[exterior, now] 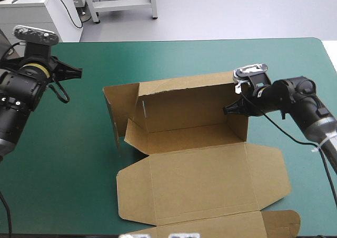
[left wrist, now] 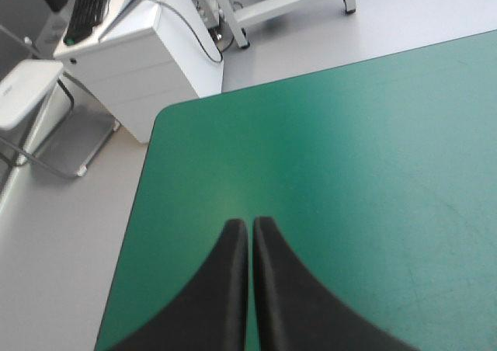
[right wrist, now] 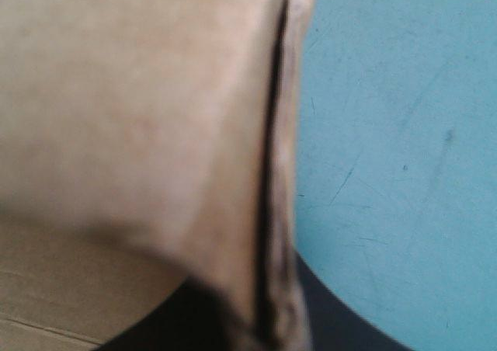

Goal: Fold the box

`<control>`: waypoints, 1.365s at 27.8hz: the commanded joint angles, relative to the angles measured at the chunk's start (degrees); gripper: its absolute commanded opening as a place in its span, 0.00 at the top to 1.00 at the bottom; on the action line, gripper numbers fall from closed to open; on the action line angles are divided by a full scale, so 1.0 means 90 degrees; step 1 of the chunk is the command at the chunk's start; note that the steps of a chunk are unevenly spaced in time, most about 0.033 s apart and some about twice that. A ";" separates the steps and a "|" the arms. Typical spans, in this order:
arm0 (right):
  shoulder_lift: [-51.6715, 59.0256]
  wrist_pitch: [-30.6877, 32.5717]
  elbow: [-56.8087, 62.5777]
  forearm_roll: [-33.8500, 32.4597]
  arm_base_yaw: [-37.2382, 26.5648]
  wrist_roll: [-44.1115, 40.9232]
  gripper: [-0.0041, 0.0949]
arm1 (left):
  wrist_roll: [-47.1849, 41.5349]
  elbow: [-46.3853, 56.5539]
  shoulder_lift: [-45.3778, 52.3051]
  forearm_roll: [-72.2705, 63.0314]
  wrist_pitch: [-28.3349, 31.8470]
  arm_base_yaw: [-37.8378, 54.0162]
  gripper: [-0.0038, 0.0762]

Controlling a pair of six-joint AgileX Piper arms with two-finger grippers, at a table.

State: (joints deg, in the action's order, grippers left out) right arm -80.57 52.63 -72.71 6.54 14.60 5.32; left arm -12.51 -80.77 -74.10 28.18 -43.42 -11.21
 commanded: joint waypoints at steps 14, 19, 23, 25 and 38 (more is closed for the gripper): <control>-0.2826 0.2076 -0.3279 0.0003 0.0018 -0.0263 0.96 | 0.2168 -0.0202 -0.0391 -0.3540 -0.0760 0.2153 0.95; -0.3193 0.1683 -0.3323 -0.0022 0.0018 -0.0301 0.94 | 0.2214 -0.0202 -0.0595 -0.3584 -0.1110 0.2153 0.95; -0.3346 0.1328 -0.3323 -0.0022 0.0018 -0.0554 0.81 | 0.2231 -0.0202 -0.0663 -0.3614 -0.1106 0.2153 0.95; -0.3369 0.1177 -0.3323 -0.0049 0.0018 -0.0543 0.69 | 0.2231 -0.0202 -0.0673 -0.3602 -0.1133 0.2153 0.95; -0.3183 0.2078 -0.5241 -0.0606 0.0018 -0.0538 0.50 | 0.2424 -0.0202 -0.0678 -0.3592 -0.1232 0.2153 0.95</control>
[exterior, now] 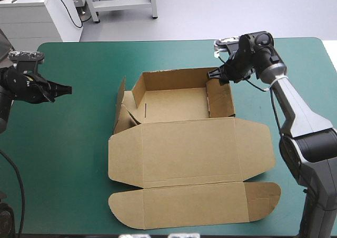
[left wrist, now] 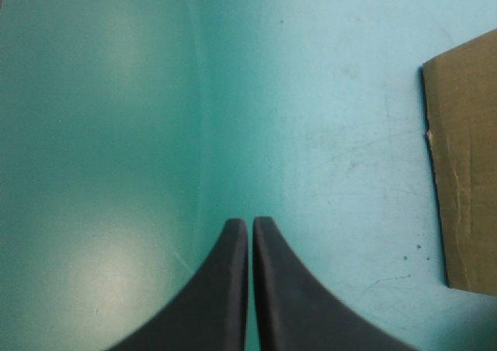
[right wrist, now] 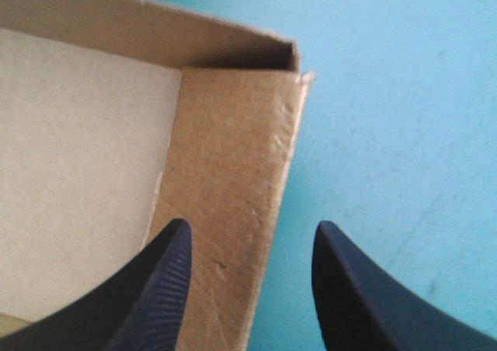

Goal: Fold the box

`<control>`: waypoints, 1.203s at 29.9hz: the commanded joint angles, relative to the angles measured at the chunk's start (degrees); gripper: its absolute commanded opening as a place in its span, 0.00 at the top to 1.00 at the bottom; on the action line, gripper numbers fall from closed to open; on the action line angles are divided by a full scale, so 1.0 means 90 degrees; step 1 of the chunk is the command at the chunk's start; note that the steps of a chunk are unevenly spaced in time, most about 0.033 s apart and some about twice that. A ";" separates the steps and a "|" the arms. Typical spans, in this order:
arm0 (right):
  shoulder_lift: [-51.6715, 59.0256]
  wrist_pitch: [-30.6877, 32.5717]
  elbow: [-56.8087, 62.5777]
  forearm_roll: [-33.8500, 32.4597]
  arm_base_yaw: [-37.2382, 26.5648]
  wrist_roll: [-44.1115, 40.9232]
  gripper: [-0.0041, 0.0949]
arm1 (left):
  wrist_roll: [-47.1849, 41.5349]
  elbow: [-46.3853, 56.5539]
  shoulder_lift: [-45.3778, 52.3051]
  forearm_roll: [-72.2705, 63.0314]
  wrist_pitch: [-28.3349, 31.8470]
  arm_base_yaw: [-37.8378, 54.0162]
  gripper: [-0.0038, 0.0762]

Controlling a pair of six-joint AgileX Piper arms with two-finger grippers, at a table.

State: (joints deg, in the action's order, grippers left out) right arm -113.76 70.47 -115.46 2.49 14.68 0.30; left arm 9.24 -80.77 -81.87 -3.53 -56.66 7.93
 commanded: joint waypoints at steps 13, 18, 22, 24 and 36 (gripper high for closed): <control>0.0738 0.0107 0.0137 0.0418 0.0009 -0.0082 0.51 | 0.0103 -0.0202 0.0186 -0.0020 0.0175 0.0026 0.95; 0.0631 0.0107 0.0746 0.0145 0.0009 -0.0111 0.51 | 0.0212 -0.0202 0.0186 -0.0020 0.0215 0.0026 0.95; 0.0372 0.0086 0.0792 0.0549 0.0009 -0.0099 0.51 | 0.0212 -0.0202 0.0186 -0.0044 0.0316 0.0026 0.95; 0.0205 0.0072 0.0792 0.0630 0.0009 -0.0033 0.51 | 0.0212 -0.0202 0.0186 -0.0044 0.0313 0.0026 0.95; -0.0235 -0.0032 0.0770 0.0618 0.0009 0.0151 0.96 | 0.0283 -0.0202 0.0186 -0.0044 0.0160 0.0026 0.95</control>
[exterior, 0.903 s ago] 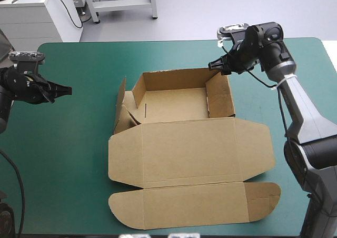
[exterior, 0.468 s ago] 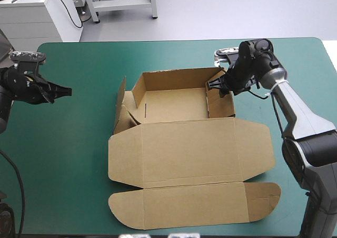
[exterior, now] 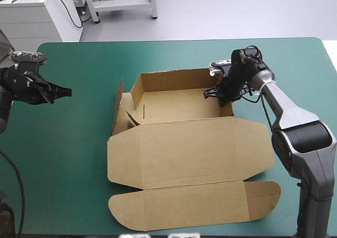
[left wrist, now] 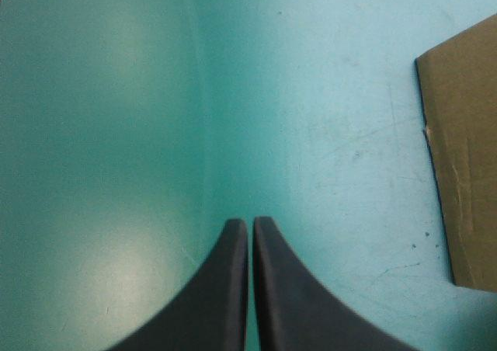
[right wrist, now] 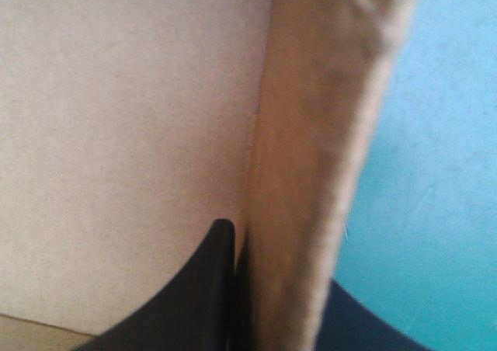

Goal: Fold the box

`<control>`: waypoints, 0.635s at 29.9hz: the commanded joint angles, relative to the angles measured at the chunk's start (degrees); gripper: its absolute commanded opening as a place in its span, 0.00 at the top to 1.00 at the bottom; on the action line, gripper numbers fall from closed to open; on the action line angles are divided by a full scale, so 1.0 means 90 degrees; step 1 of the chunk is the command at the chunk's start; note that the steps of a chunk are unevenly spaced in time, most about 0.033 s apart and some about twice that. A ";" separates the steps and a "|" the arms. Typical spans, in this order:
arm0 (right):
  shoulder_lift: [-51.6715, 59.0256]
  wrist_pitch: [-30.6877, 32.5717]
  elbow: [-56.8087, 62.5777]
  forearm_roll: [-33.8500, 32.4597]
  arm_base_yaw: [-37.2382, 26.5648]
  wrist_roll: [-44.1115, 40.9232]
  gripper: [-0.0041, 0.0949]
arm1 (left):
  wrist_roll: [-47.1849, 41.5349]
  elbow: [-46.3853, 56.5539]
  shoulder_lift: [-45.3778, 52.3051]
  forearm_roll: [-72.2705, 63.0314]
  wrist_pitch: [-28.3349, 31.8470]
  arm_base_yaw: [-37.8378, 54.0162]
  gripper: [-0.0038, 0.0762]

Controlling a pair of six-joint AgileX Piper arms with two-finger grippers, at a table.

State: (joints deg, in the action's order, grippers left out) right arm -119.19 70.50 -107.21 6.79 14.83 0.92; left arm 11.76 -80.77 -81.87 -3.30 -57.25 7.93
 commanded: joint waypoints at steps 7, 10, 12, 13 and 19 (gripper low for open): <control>0.0422 -0.0049 -0.0264 0.0139 -0.0008 0.0060 0.96 | 0.0003 -0.0202 0.0186 -0.0058 0.0204 0.0026 0.95; 0.0588 -0.0096 -0.0264 0.0127 -0.0020 0.0037 0.96 | 0.0003 -0.0202 0.0186 -0.0071 0.0204 0.0026 0.95; 0.0764 -0.0131 -0.0264 0.0127 -0.0077 0.0037 0.96 | 0.0003 -0.0202 0.0186 -0.0136 0.0222 0.0026 0.95; 0.0834 -0.0131 -0.0264 0.0127 -0.0122 -0.0009 0.96 | 0.0003 -0.0202 0.0175 -0.0195 0.0237 0.0026 0.95; 0.1571 -0.0094 -0.0264 0.0221 -0.0538 -0.0018 0.96 | 0.0046 -0.0202 -0.0145 -0.1357 0.0313 0.0339 0.95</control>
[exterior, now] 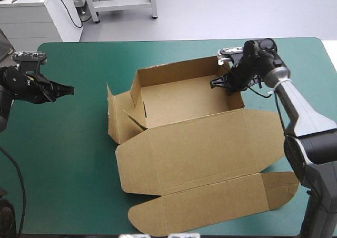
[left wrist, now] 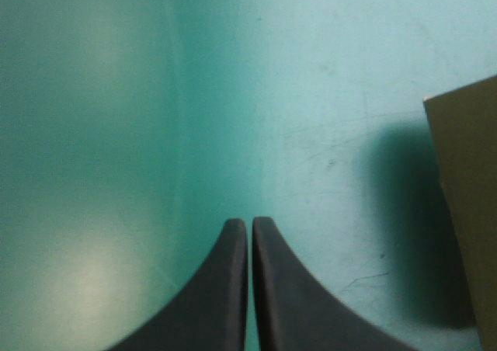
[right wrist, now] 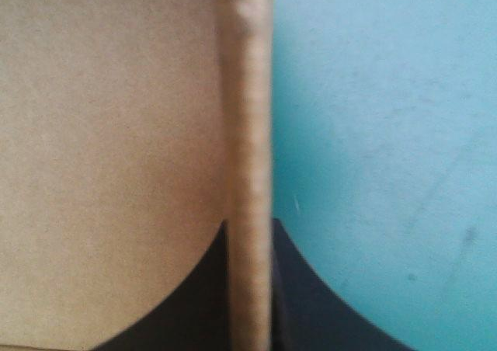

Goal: Fold the box

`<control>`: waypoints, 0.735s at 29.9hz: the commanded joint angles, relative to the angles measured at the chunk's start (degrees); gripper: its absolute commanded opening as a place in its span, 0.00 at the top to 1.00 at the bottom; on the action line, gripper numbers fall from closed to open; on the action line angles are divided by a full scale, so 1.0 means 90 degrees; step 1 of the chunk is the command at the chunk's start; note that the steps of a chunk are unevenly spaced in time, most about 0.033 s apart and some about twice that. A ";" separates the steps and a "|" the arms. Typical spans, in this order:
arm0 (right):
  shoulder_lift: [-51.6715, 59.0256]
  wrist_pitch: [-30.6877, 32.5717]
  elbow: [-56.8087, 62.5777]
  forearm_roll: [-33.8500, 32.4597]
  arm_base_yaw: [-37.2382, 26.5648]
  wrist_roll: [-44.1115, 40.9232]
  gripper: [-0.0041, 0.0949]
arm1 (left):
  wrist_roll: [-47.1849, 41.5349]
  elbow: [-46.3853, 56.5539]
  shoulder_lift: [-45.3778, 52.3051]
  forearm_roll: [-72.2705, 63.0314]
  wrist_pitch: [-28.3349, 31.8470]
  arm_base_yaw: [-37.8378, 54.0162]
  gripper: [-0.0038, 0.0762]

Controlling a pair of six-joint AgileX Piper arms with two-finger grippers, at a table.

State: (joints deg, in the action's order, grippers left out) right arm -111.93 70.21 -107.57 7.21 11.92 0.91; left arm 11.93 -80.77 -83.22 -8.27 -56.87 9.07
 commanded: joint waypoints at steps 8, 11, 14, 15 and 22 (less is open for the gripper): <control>0.1760 -0.0059 -0.0224 0.1312 -0.0995 0.0454 0.96 | 0.1100 -0.0202 -0.0652 -0.3992 -0.0295 0.0722 0.95; 0.2035 -0.0055 -0.0212 0.1938 -0.1203 0.0666 0.96 | 0.1616 -0.0202 -0.0773 -0.5397 -0.0582 0.0712 0.95; 0.2192 -0.0131 -0.0212 0.1959 -0.1222 0.0678 0.96 | 0.2111 -0.0202 -0.0808 -0.6576 -0.0844 0.0632 0.96; 0.2220 -0.0148 -0.0212 0.1959 -0.1222 0.0678 0.96 | 0.2160 -0.0202 -0.0808 -0.6857 -0.0865 0.0570 0.96; 0.2220 -0.0428 -0.0146 0.2229 -0.1210 0.0682 0.96 | 0.2335 -0.0202 -0.0672 -0.7167 -0.1024 -0.0118 0.96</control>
State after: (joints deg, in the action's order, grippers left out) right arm -94.71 70.42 -107.52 23.40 1.38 7.03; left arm 32.26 -80.82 -92.50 -67.99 -65.04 10.49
